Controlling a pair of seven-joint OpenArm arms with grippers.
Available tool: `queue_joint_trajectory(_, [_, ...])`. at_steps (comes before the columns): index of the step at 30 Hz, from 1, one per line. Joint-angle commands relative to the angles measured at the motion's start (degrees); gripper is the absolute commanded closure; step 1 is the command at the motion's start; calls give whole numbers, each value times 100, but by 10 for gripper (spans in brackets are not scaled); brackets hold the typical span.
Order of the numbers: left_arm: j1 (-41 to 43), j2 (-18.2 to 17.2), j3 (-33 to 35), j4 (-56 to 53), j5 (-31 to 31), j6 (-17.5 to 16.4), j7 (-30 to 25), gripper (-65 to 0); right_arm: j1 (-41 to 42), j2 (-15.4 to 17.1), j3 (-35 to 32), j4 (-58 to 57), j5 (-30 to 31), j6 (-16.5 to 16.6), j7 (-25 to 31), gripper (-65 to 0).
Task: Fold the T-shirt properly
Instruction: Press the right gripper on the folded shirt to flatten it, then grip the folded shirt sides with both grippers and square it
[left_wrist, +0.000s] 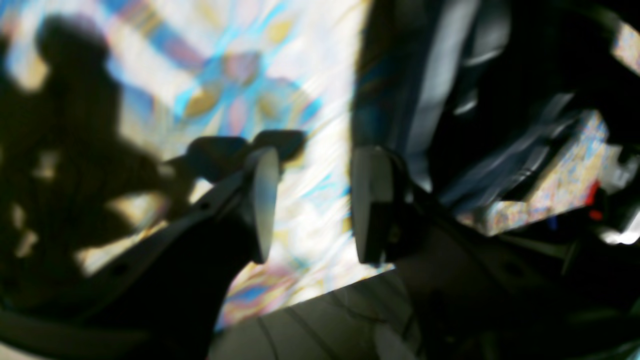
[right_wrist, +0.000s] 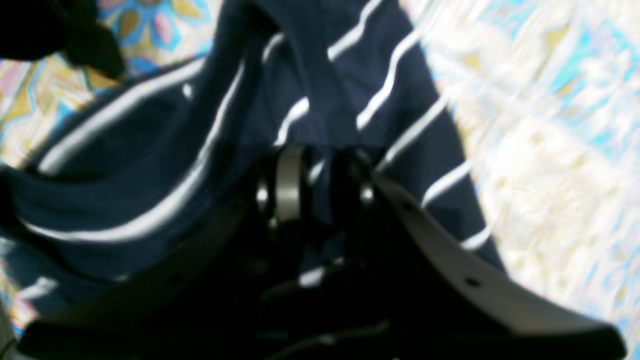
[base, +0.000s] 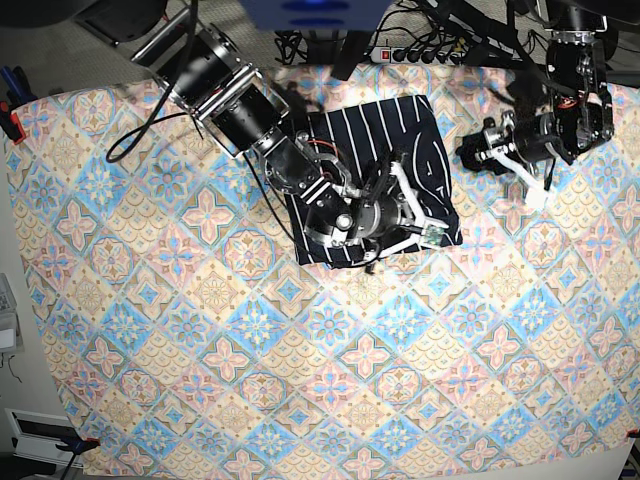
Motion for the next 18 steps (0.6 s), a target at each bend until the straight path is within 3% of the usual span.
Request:
queue_joint_trajectory(1, [-11,-106,-18,208,-59,-21,-22,-240,147,-136,15,277,90,23,154,-127])
queue_joint_trajectory(5, [-3,-106,79,445,-50,-21,-14,-207,139,118,366,971,116,23,92,-127])
queue_joint_trajectory(10, [-47,-185,571,692,-68,-21,241,0,112,346,868,1323,116,23,-93,-127])
queue_joint_trajectory(18, [-231,-211,1582,1263,-41,-21,268,0,147,610,1122,910,90,23,-75,-127])
